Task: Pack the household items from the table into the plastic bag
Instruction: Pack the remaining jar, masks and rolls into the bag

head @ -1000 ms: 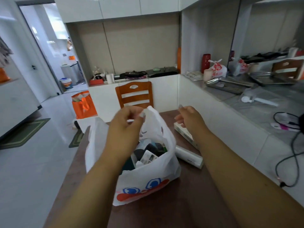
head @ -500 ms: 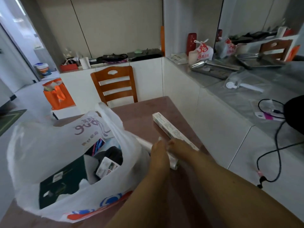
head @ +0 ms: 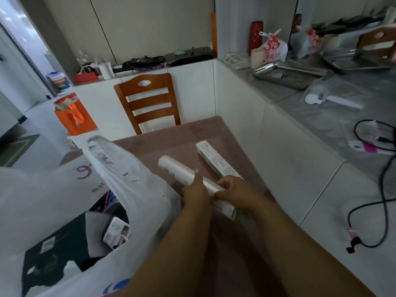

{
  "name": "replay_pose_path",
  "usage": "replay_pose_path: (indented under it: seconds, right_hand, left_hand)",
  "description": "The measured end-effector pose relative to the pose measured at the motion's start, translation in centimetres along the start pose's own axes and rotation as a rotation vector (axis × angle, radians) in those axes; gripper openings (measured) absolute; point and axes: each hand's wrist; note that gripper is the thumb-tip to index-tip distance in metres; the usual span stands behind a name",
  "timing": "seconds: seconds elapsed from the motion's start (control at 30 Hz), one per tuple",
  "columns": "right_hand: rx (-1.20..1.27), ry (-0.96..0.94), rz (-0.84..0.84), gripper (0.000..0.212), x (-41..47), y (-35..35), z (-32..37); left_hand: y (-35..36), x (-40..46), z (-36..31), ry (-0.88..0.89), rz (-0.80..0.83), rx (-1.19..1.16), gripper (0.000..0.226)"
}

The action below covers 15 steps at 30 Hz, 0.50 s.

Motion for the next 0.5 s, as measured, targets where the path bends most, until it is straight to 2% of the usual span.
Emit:
replay_pose_path:
  seconds: [0.1, 0.17, 0.2, 0.27, 0.3, 0.37, 0.5]
  right_hand:
    - [0.004, 0.008, -0.006, 0.006, 0.6, -2.2, 0.1]
    - [-0.124, 0.021, -0.143, 0.017, 1.9, -3.4, -0.4]
    - [-0.222, 0.024, -0.195, 0.032, 2.5, -3.5, -0.9]
    - [-0.344, 0.065, -0.143, 0.066, 3.1, -2.8, -2.1]
    - [-0.344, 0.094, -0.082, 0.072, 3.1, -2.3, -2.6]
    - [-0.301, 0.125, -0.053, 0.066, 2.8, -1.7, -3.3]
    - [-0.162, 0.159, -0.176, 0.053, 1.3, -3.3, -2.0]
  left_hand:
    - [0.4, 0.9, 0.1, -0.04, 0.073, -0.06, 0.061]
    - [0.3, 1.2, 0.4, -0.066, 0.145, -0.06, 0.053]
    - [0.3, 1.3, 0.6, -0.066, 0.167, -0.037, 0.052]
    - [0.0, 1.5, 0.9, -0.022, 0.18, -0.003, 0.051]
    - [-0.2, 1.6, 1.0, 0.009, 0.181, 0.007, 0.047]
    - [-0.5, 1.4, 1.1, 0.051, 0.188, 0.025, 0.04]
    - [-0.9, 0.8, 1.0, 0.064, 0.259, 0.008, 0.044]
Point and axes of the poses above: each hand's wrist, its own x-axis towards the middle knuckle, its own y-axis out of the palm, z = x × y, and after that the axes turned 15 degrees about -y, right-handed
